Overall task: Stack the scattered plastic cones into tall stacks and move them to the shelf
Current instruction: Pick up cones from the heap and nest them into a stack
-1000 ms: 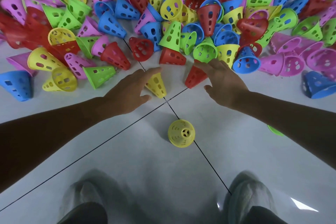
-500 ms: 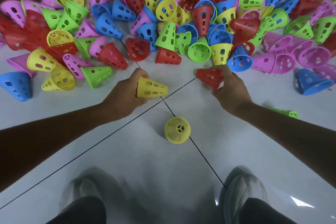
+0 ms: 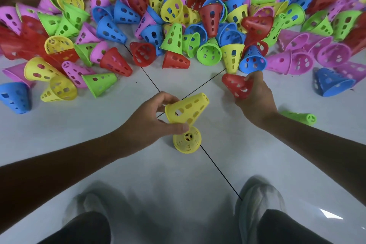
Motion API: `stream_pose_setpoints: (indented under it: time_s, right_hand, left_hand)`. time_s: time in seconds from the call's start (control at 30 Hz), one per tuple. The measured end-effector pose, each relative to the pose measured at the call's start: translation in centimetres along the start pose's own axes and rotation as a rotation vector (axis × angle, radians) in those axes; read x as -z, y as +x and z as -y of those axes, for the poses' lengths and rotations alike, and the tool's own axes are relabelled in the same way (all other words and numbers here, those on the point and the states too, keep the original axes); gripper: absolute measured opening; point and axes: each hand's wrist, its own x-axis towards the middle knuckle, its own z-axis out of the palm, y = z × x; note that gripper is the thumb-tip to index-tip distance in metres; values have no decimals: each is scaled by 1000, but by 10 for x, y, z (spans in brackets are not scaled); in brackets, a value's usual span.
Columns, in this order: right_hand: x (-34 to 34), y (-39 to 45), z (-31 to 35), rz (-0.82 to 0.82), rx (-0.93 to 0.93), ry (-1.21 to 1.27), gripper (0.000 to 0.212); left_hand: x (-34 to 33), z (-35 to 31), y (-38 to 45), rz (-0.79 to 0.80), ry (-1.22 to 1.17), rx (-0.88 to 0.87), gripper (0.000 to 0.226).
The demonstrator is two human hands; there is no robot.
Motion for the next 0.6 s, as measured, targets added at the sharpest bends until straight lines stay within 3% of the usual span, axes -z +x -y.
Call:
stream_pose_setpoints:
  time_s: [0.1, 0.27, 0.6]
  right_hand:
    - [3, -9, 5, 11, -26, 154, 47]
    - [4, -34, 35, 133, -98, 661, 46]
    - [10, -77, 56, 230, 97, 610, 38]
  left_hand:
    - [-8, 6, -3, 9, 5, -29, 49]
    - [-9, 26, -5, 60, 236, -75, 62]
    - [-23, 56, -5, -25, 562, -223, 63]
